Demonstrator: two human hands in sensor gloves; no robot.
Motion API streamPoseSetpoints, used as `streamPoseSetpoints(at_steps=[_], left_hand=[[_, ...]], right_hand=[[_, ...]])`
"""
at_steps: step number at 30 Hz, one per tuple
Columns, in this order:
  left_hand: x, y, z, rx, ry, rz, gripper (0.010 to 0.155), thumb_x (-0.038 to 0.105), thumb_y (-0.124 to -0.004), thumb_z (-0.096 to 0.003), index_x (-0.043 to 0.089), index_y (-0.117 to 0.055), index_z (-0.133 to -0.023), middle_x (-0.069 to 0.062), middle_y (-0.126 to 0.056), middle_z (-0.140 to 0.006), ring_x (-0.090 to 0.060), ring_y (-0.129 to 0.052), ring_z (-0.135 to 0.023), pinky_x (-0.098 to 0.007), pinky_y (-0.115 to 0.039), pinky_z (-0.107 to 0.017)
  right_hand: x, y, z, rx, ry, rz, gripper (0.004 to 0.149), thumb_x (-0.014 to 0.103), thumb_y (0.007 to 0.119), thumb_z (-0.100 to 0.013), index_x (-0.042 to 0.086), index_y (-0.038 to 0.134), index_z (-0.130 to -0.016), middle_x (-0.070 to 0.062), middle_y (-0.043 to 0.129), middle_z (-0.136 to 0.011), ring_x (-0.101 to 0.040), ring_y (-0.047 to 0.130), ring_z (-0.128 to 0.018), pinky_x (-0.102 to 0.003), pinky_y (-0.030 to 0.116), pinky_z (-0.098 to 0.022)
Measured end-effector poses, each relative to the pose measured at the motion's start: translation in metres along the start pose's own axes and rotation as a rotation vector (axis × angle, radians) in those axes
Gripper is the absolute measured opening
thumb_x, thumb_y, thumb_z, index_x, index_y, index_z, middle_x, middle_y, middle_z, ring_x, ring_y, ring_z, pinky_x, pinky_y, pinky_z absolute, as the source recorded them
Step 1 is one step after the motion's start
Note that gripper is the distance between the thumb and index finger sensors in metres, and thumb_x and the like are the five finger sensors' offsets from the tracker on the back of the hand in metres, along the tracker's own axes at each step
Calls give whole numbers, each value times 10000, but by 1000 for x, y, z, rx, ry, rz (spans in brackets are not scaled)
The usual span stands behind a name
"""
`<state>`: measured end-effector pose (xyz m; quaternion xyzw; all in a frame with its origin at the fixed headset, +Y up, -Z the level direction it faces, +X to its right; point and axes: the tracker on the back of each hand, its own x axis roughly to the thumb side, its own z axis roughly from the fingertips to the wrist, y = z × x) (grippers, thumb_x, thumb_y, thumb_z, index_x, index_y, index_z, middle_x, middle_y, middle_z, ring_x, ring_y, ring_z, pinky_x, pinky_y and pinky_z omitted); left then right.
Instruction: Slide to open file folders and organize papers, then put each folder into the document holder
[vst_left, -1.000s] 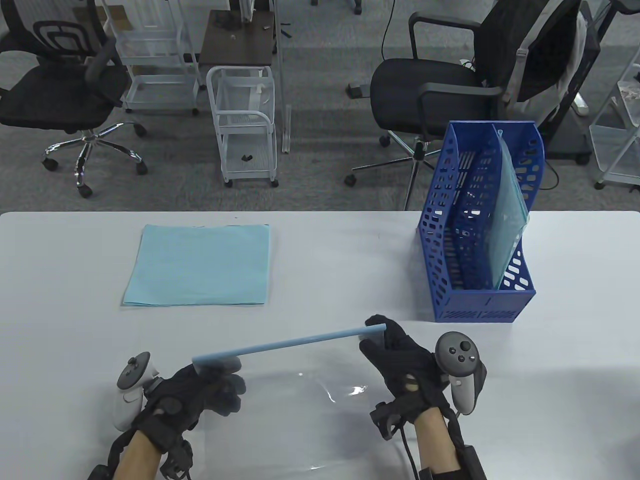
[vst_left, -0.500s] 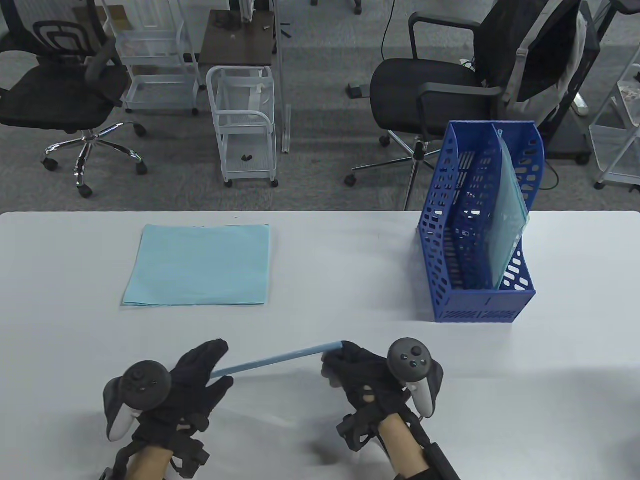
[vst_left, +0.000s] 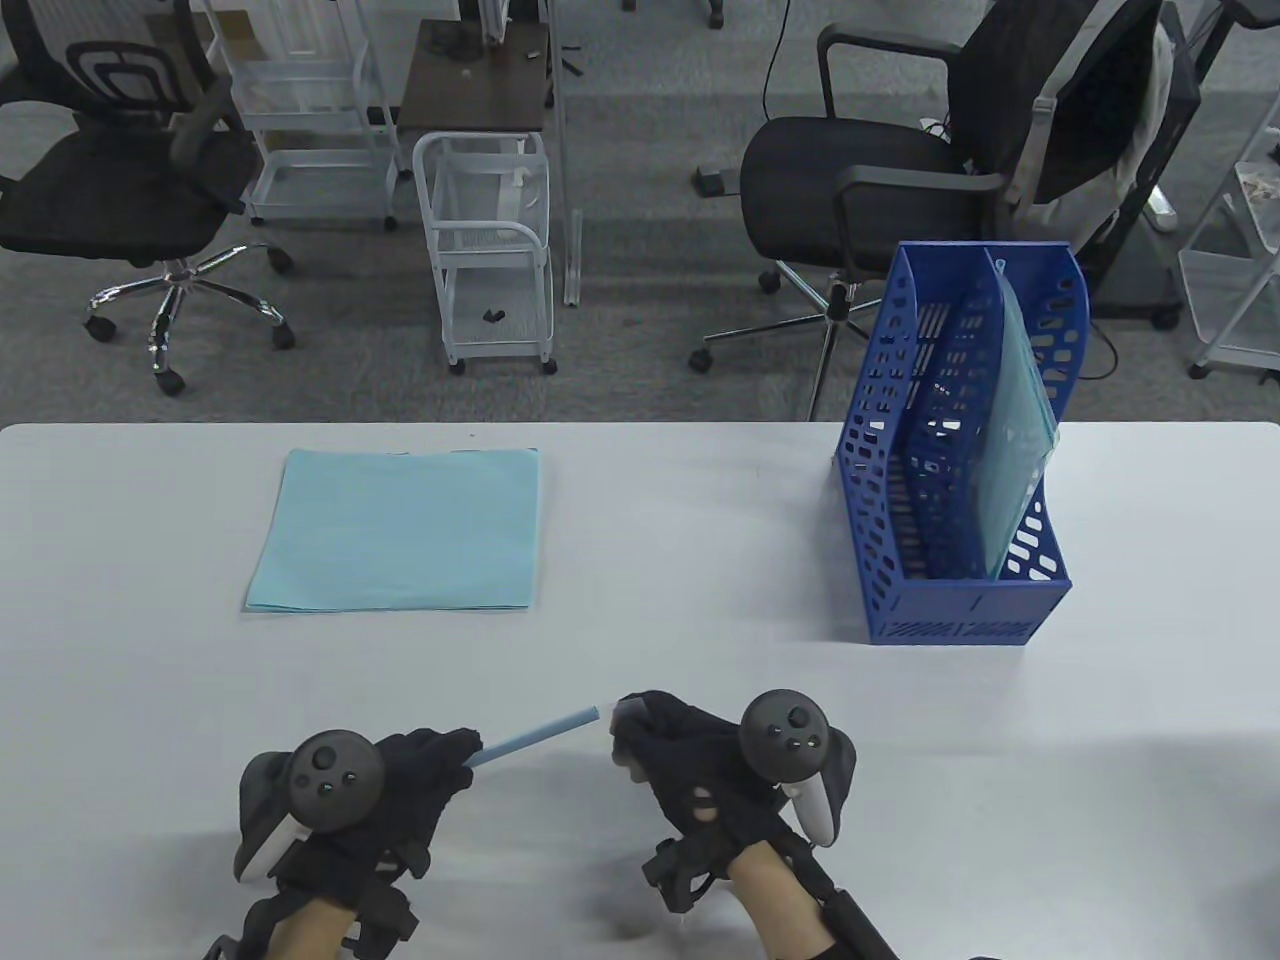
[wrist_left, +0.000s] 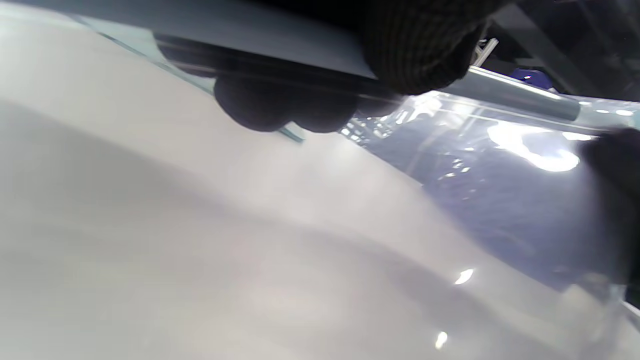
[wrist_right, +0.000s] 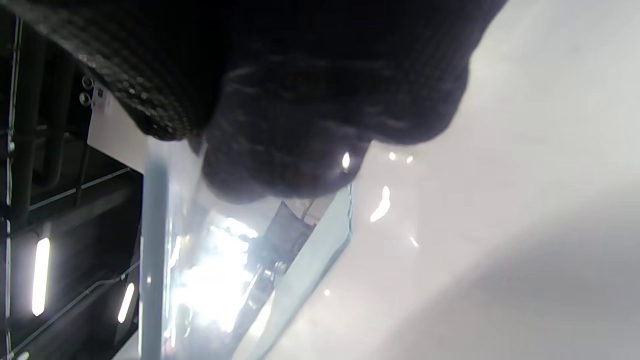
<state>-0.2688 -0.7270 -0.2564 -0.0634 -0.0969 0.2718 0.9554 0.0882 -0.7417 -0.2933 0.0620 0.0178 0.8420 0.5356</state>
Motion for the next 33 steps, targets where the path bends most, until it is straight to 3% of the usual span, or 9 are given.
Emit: streamPoseSetpoints(at_steps=[7,11,14,22,33], left_hand=[[-25,14,-1,-64,145,-28,449,376,-834,-453,338,-967,-881,14,-994,-827,-274,-1008,-726,-537,-772,-647],[-45,23,0,-91,293,-92,446,372,-836,-451,339,-975,-874,26,-1005,-840,-266,-1015,-762,-539,-768,-661],[-67,30,3,-74,402,-28,452,379,-842,-459,303,-963,-888,5,-1030,-827,-265,-1036,-744,-521,-791,-644],[-97,30,0,-66,594,61,491,422,-875,-460,184,-927,-886,-43,-1078,-691,-249,-1087,-573,-476,-851,-554],[-96,18,-9,-83,711,-77,477,491,-890,-447,251,-899,-860,43,-1002,-581,-178,-1009,-469,-468,-820,-561]], right_hand=[[-19,-49,-6,-111,31,-73,392,461,870,-387,302,915,-742,64,1052,-560,-137,1046,-376,-327,921,-352],[-35,-81,-4,-225,80,-123,392,456,867,-386,296,916,-741,60,1052,-555,-141,1045,-369,-332,919,-345],[-47,-98,-3,-199,122,-184,392,449,864,-397,286,910,-751,51,1046,-565,-151,1042,-377,-343,915,-347],[-54,-86,-8,-161,168,-196,395,444,863,-398,278,908,-754,44,1045,-570,-165,1041,-388,-358,910,-354],[-50,-77,-9,-108,159,-177,397,443,862,-399,276,907,-756,40,1044,-575,-174,1040,-396,-367,906,-359]])
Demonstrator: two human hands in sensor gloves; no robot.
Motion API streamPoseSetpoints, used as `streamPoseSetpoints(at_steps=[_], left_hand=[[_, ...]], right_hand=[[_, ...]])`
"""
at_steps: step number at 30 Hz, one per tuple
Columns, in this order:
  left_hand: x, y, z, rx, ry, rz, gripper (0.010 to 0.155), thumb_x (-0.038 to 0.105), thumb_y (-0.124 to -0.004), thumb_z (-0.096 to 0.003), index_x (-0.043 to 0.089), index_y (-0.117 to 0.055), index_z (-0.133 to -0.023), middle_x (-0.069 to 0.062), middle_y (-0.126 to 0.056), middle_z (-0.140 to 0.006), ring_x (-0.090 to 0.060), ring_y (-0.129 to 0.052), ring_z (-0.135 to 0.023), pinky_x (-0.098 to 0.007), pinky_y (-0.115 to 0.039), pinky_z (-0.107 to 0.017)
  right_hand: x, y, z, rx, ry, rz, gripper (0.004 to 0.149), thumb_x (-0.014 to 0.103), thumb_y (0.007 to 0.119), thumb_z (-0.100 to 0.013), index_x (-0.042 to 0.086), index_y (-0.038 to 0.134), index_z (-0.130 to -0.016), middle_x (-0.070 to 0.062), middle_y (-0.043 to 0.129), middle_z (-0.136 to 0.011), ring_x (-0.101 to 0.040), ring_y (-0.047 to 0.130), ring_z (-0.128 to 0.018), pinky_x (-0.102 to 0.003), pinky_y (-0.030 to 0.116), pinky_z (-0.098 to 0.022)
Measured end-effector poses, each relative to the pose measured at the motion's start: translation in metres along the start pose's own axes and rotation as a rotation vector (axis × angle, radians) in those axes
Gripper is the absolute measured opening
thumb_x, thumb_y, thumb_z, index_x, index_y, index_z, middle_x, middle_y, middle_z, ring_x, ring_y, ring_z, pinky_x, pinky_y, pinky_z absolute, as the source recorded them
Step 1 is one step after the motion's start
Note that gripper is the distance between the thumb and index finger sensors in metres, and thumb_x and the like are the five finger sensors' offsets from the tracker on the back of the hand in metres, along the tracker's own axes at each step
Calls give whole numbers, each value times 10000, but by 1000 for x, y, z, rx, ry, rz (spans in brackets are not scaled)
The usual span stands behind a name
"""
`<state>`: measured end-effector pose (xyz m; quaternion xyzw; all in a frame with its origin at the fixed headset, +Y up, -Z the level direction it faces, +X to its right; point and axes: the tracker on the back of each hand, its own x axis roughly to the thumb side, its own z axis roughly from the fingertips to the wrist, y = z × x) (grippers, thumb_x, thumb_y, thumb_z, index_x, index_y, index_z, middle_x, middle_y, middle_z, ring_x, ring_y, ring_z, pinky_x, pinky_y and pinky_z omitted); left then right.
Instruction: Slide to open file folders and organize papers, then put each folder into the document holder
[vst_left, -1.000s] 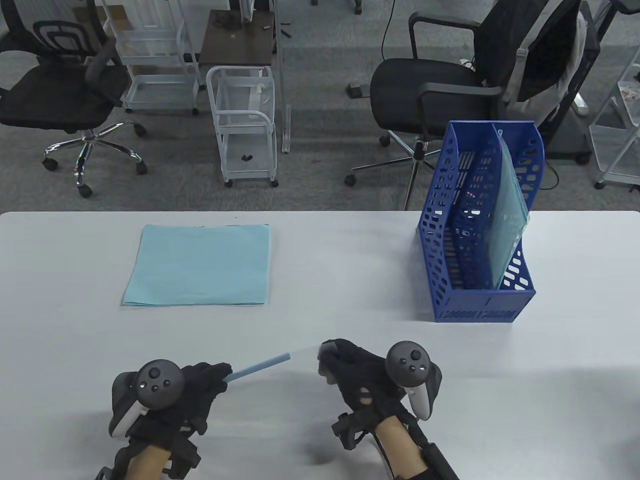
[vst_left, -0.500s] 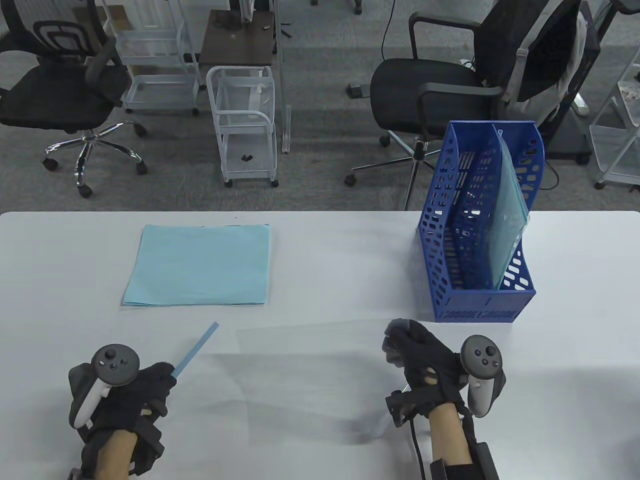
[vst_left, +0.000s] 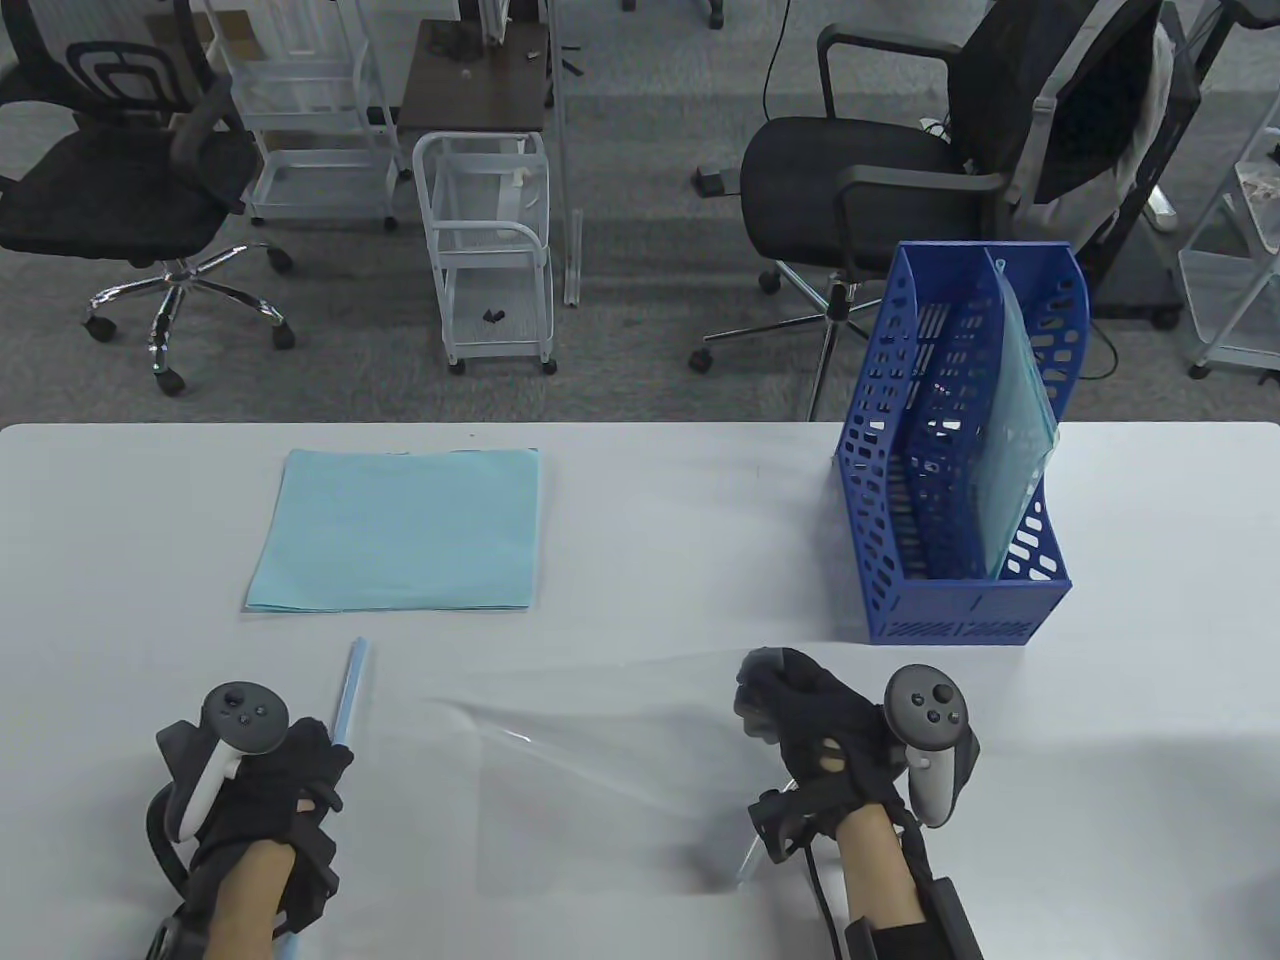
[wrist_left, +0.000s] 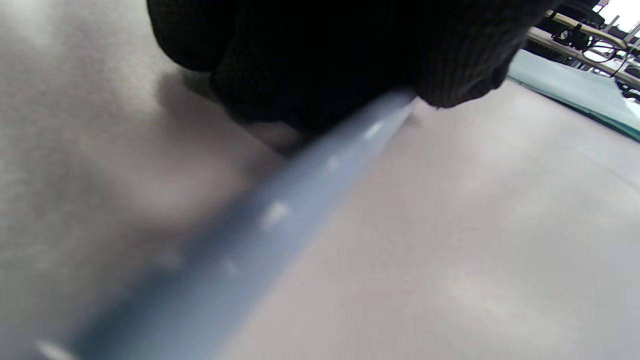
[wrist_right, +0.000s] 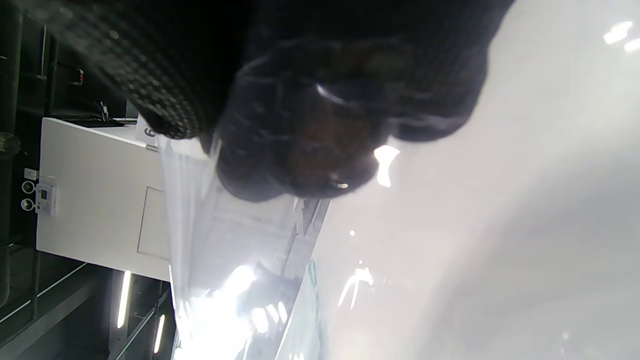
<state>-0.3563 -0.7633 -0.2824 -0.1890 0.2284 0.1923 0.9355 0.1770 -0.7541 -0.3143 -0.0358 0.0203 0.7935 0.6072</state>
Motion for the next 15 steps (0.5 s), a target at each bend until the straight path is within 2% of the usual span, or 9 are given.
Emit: streamPoseSetpoints(at_steps=[15], left_hand=[[0,-3,0,31,39,-16,470,491,-888,-448,251,-892,-852,60,-990,-567,-166,-1005,-452,-463,-823,-555]], right_hand=[[1,3,0,21,-5,20,398,441,863,-398,272,909,-755,38,1044,-575,-177,1040,-395,-369,905,-359]])
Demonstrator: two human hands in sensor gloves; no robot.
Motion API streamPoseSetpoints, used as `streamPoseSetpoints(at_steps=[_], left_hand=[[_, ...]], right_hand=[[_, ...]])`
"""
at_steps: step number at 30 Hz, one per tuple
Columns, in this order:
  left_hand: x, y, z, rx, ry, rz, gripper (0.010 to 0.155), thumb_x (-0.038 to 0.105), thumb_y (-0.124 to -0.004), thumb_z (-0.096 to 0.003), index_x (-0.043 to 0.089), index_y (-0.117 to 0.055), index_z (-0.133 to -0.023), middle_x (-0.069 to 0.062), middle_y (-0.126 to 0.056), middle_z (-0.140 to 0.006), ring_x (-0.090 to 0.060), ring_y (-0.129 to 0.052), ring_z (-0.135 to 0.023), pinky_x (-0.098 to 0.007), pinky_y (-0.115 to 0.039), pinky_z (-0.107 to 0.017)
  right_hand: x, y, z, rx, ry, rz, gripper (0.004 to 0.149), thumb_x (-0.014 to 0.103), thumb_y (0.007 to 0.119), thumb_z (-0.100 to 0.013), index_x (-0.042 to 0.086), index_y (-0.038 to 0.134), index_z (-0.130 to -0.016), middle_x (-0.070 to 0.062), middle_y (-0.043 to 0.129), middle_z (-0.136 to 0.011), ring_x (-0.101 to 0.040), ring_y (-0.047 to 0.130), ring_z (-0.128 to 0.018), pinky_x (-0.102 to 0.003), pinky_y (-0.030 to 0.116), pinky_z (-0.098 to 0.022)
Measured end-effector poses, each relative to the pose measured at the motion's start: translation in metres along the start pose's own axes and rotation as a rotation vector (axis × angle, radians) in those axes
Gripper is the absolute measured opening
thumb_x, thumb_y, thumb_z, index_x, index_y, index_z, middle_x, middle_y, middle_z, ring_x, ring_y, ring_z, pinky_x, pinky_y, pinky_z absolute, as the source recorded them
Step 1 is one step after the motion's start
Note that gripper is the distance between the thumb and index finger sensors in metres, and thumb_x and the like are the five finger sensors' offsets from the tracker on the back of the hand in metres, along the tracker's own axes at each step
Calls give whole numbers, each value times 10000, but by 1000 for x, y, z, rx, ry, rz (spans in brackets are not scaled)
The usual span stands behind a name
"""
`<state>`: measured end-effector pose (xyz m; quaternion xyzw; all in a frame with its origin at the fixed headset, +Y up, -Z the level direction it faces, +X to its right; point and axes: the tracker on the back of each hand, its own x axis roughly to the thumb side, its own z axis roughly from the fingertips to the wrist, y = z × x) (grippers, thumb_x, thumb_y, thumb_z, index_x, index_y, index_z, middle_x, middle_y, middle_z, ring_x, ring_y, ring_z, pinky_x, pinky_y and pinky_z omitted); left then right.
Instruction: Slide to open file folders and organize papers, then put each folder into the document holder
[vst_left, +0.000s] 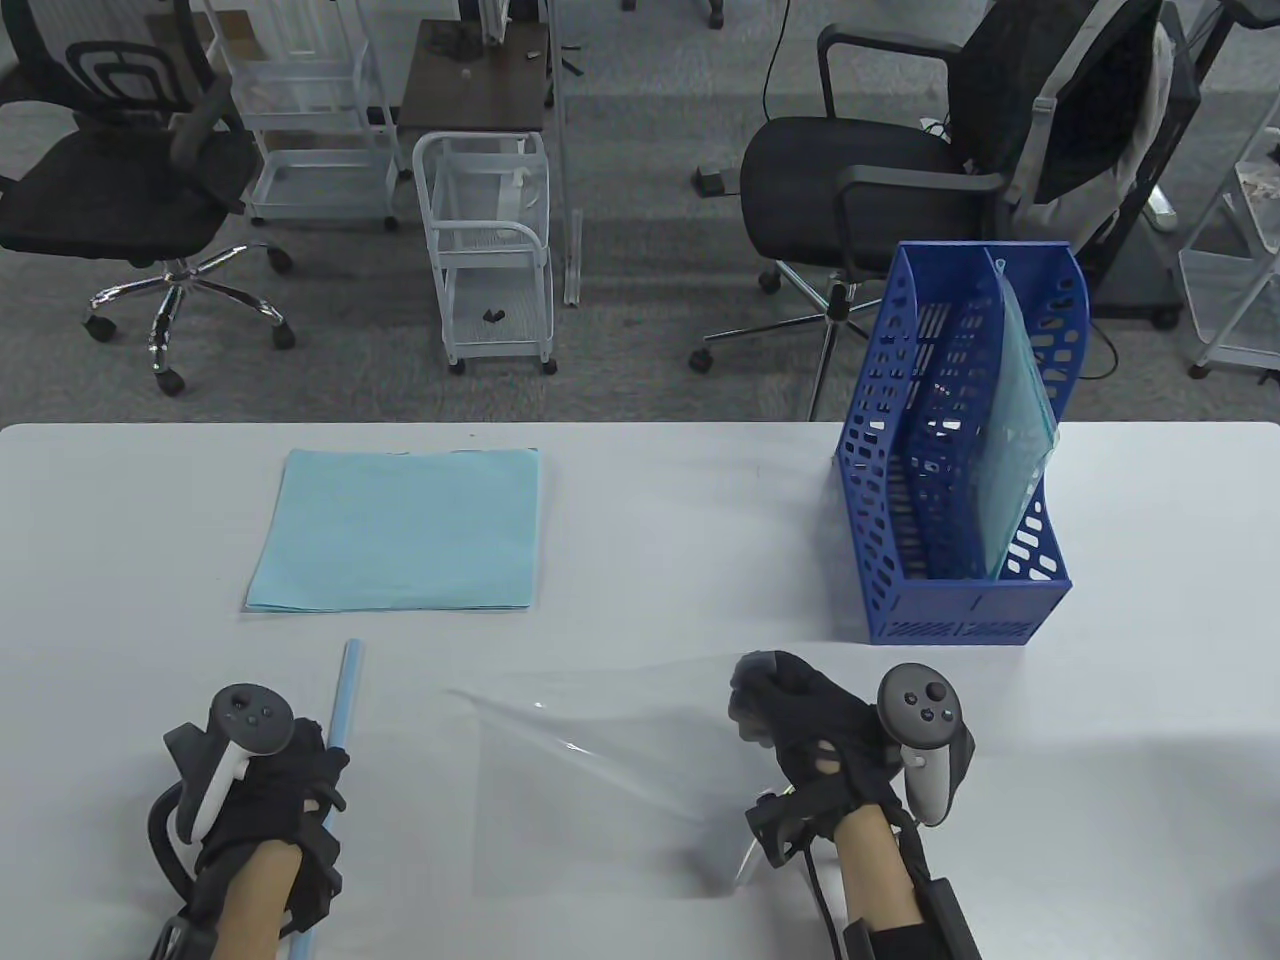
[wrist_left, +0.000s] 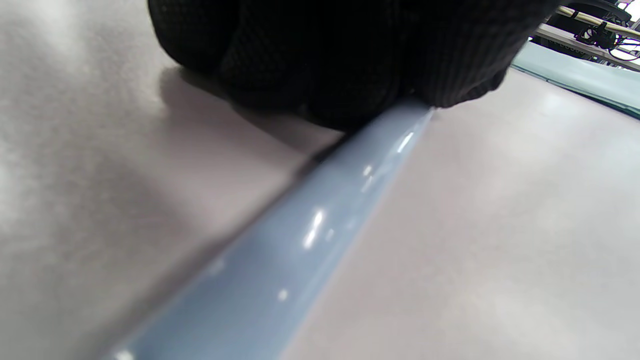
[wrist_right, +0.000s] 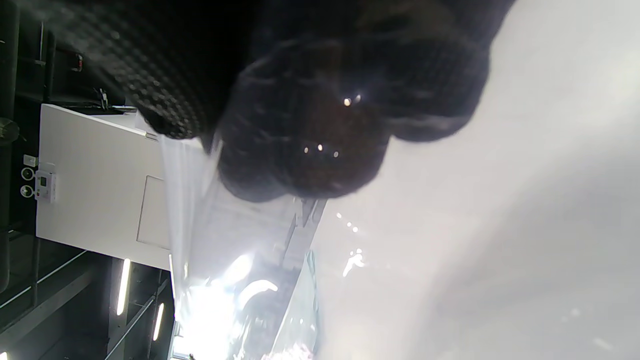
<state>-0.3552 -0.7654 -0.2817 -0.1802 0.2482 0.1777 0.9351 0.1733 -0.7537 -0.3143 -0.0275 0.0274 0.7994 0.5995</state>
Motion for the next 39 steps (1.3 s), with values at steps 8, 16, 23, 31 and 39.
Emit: streamPoseSetpoints(at_steps=[8,16,23,31,39], left_hand=[[-2,0,0,-7,5,27,498,500,-875,-452,239,-868,-875,54,-987,-583,-169,-1001,-461,-464,-816,-559],[6,11,23,78,27,4,551,524,-855,-458,229,-826,-923,39,-997,-618,-187,-1009,-479,-455,-822,-530],[86,12,80,102,-636,45,824,539,-879,-449,385,-459,-1141,53,-543,-1216,-272,-589,-1149,-581,-536,-812],[147,6,82,-36,-866,57,460,415,-856,-469,340,-889,-921,35,-963,-931,-246,-1013,-791,-512,-770,-664],[101,18,93,119,-788,391,421,395,-849,-460,313,-943,-863,-18,-1044,-687,-211,-1056,-450,-441,-867,-440]], right_hand=[[0,2,0,8,-6,8,398,443,862,-399,275,908,-756,39,1045,-576,-176,1041,-396,-368,906,-361],[6,6,2,29,-52,51,395,444,863,-395,287,910,-754,48,1046,-581,-175,1040,-408,-368,905,-370],[31,18,9,168,-238,82,389,449,867,-385,335,912,-754,78,1042,-617,-179,1034,-461,-375,897,-411],[64,25,24,261,-385,38,390,445,868,-383,345,913,-757,86,1040,-632,-183,1031,-488,-383,891,-435],[58,-14,40,-161,-326,146,790,607,852,-353,328,537,-1021,31,606,-1107,-348,703,-964,-610,629,-690]])
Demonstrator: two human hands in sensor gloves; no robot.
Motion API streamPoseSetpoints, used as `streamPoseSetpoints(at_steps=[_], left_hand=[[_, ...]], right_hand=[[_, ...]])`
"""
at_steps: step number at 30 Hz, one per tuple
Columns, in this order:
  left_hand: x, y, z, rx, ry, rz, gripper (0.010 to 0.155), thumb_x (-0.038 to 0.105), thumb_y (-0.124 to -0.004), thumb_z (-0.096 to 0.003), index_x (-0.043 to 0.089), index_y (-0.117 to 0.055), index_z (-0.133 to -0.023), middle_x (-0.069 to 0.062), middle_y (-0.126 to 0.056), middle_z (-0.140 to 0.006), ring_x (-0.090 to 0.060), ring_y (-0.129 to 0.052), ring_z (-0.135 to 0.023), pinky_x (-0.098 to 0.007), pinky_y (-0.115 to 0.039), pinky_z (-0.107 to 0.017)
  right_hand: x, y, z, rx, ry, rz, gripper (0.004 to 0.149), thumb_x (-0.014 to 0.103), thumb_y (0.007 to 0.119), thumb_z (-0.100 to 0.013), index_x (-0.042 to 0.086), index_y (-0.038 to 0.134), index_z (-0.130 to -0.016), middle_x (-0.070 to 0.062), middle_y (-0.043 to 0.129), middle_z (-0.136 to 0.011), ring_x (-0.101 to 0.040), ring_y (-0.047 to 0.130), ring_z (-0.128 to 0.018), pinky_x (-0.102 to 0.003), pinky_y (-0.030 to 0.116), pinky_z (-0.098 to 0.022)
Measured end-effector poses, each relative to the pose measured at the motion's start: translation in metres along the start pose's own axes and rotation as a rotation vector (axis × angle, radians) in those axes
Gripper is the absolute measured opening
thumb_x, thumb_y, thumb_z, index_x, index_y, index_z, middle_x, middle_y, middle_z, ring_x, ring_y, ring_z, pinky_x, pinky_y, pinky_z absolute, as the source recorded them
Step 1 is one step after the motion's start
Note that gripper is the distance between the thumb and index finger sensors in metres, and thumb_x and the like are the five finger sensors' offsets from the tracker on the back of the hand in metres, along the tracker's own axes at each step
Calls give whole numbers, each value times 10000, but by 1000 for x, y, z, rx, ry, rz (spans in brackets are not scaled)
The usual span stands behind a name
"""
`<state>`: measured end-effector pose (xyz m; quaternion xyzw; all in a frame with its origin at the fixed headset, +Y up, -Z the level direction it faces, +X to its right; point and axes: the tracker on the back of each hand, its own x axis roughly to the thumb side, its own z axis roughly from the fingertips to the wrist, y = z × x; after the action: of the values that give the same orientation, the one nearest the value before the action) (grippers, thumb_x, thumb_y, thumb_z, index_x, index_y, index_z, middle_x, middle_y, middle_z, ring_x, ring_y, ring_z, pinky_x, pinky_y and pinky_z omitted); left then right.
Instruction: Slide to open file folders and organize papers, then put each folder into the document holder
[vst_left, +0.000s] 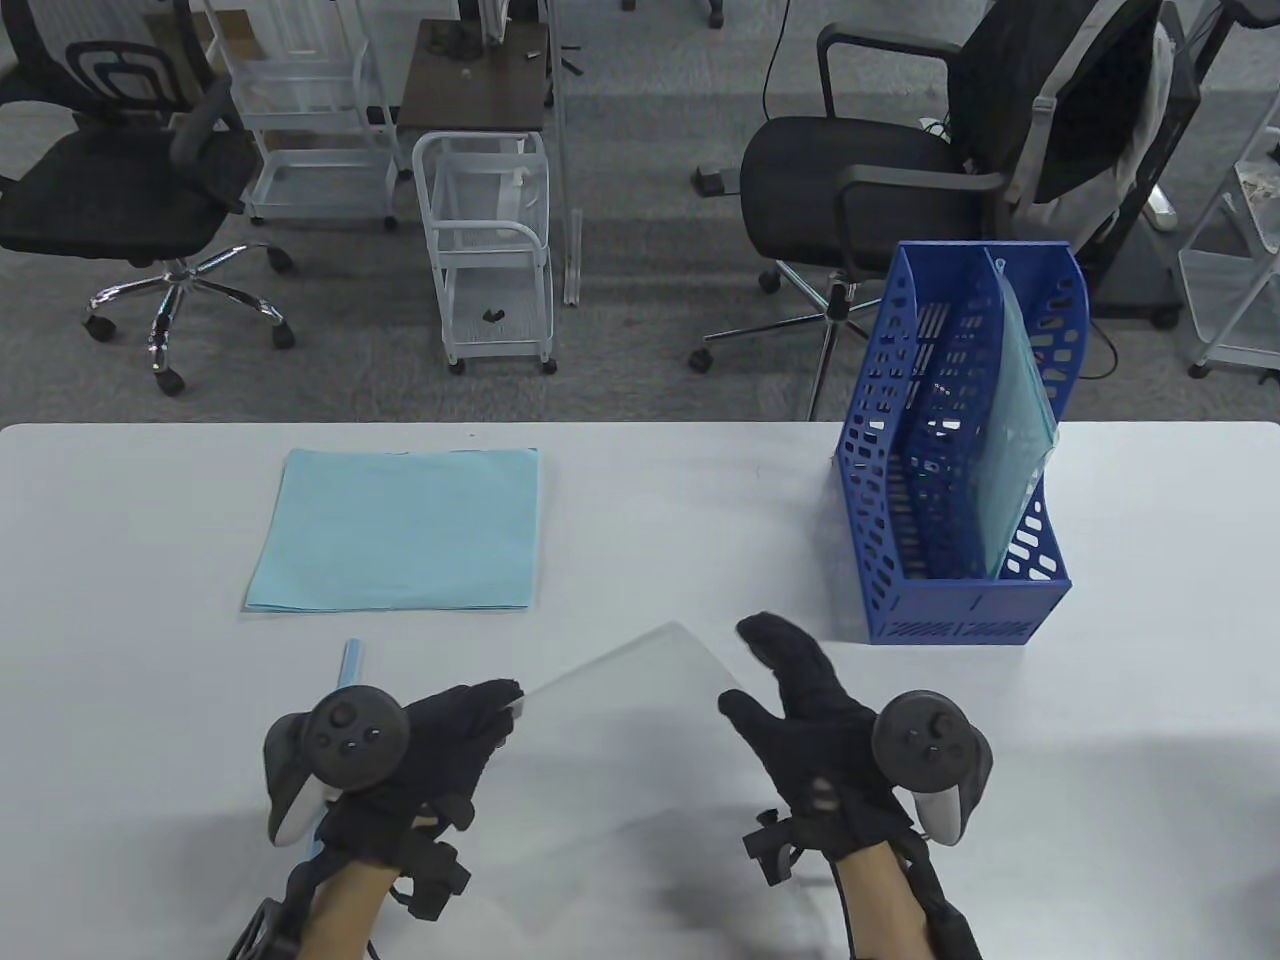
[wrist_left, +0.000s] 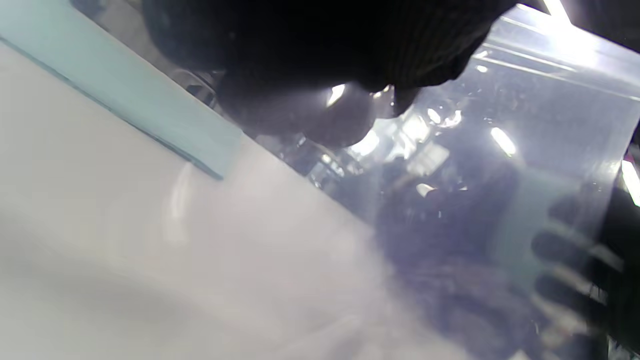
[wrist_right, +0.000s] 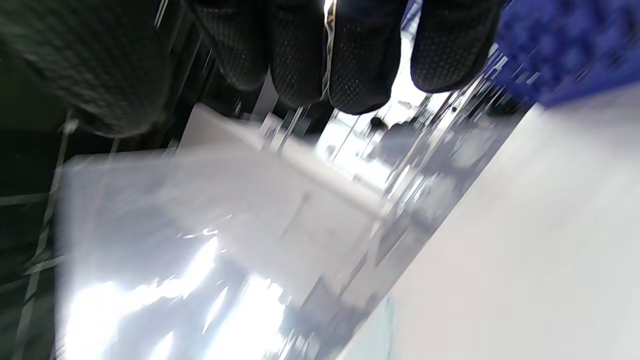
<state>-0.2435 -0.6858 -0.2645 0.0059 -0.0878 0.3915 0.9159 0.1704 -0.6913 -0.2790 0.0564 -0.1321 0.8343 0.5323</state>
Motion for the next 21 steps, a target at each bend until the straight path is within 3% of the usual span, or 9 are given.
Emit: streamPoseSetpoints(at_steps=[2,5,8,10,12,16,19,21], left_hand=[[-10,8,7,47,49,173,425,393,-846,-463,299,-941,-866,-25,-1046,-677,-214,-1055,-438,-441,-868,-431],[-23,6,7,-7,121,408,427,386,-842,-470,280,-934,-873,-37,-1041,-676,-222,-1052,-432,-444,-865,-428],[-29,-4,5,-75,165,508,431,379,-840,-477,259,-926,-883,-51,-1038,-680,-234,-1050,-433,-452,-861,-427],[-29,-8,6,-87,187,483,436,383,-835,-478,252,-919,-885,-47,-1040,-679,-231,-1054,-435,-449,-864,-428],[-27,-11,5,-93,200,450,440,387,-832,-477,247,-918,-884,-46,-1043,-678,-233,-1058,-440,-449,-867,-430],[-26,-15,7,-159,271,380,505,432,-833,-482,224,-857,-942,-70,-1002,-780,-285,-1036,-565,-484,-827,-515],[-20,-14,12,-55,303,199,655,469,-856,-465,248,-689,-1059,-76,-862,-963,-322,-942,-757,-510,-763,-608],[-11,-13,15,30,294,74,702,481,-869,-450,262,-636,-1074,-61,-814,-1001,-313,-909,-799,-498,-762,-614]], right_hand=[[-11,-3,1,5,57,-83,852,632,860,-340,304,494,-1036,1,579,-1121,-380,684,-973,-631,617,-685],[-26,14,-2,202,162,-264,891,652,856,-353,261,462,-1051,-31,609,-1114,-414,735,-944,-630,650,-673],[-30,36,-2,343,242,-484,765,585,882,-380,224,634,-1008,-61,782,-1019,-394,877,-831,-595,747,-618],[-30,41,-2,355,262,-501,629,521,875,-413,217,738,-946,-45,904,-909,-322,981,-716,-531,824,-568],[-29,39,-1,291,299,-442,427,411,873,-423,240,882,-814,-8,1034,-727,-233,1073,-551,-458,908,-475],[-33,23,-2,205,380,-274,411,428,915,-362,243,950,-727,12,1102,-588,-165,1127,-407,-389,968,-376],[-37,15,-2,176,429,-218,417,457,950,-319,240,981,-673,18,1119,-515,-143,1133,-335,-366,980,-333],[-37,13,-1,165,439,-158,422,474,959,-308,241,983,-658,25,1119,-492,-133,1130,-314,-357,980,-323]])
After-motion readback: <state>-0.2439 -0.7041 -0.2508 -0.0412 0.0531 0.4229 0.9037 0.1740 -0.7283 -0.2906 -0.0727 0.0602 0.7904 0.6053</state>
